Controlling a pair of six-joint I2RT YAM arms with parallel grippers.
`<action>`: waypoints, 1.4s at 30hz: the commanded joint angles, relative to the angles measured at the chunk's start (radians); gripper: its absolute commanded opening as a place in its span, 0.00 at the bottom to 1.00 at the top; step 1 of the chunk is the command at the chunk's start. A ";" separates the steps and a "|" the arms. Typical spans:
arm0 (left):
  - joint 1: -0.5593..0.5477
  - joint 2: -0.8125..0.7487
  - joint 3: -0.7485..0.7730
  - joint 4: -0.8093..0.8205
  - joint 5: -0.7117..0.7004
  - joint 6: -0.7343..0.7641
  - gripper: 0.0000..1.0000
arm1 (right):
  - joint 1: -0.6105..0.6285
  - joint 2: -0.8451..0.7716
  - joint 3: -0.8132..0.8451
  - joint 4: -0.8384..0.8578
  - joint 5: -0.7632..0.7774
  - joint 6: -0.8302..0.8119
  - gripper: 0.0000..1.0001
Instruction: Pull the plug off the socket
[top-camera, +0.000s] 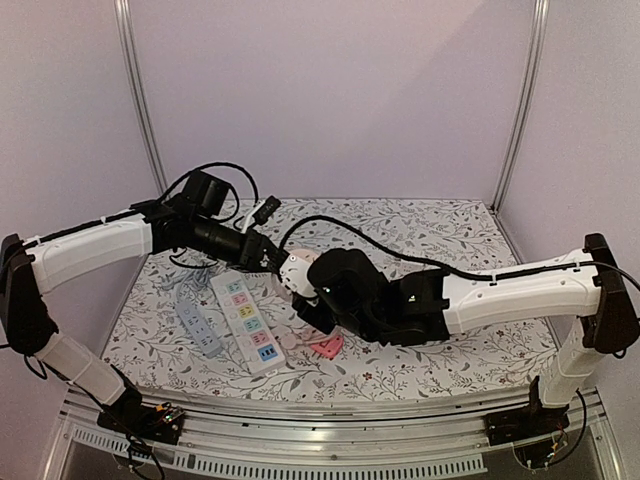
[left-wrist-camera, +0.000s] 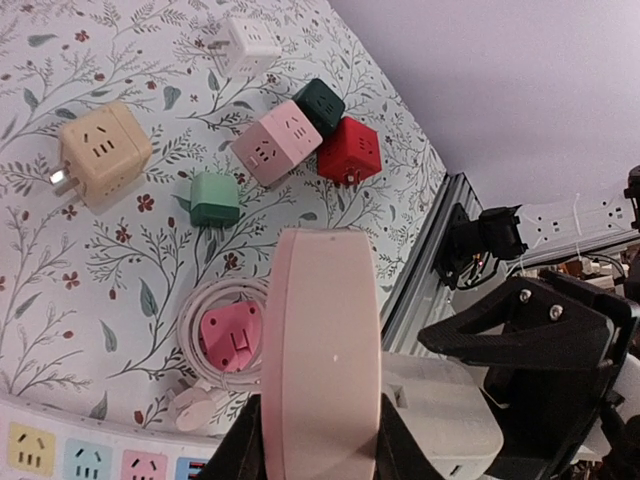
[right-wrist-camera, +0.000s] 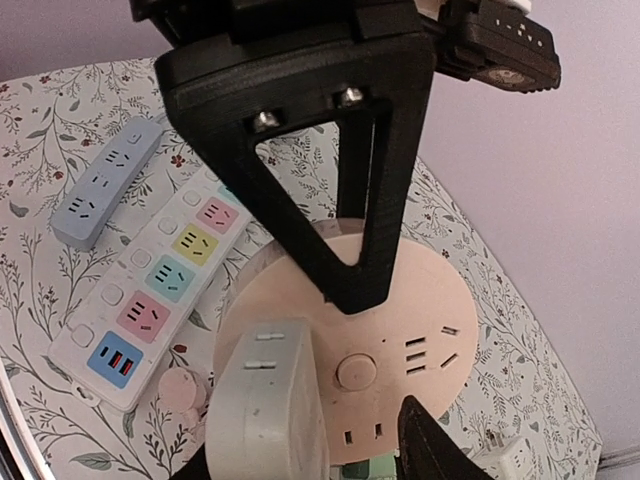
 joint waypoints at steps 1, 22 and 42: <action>-0.025 0.000 0.035 0.002 0.040 0.023 0.00 | -0.010 0.017 0.034 -0.040 -0.017 0.005 0.46; -0.060 -0.003 0.046 -0.012 0.047 0.059 0.00 | -0.014 0.053 0.039 -0.068 -0.061 0.020 0.31; -0.080 -0.009 0.046 -0.015 0.069 0.092 0.00 | -0.066 -0.008 -0.017 -0.018 -0.133 0.101 0.00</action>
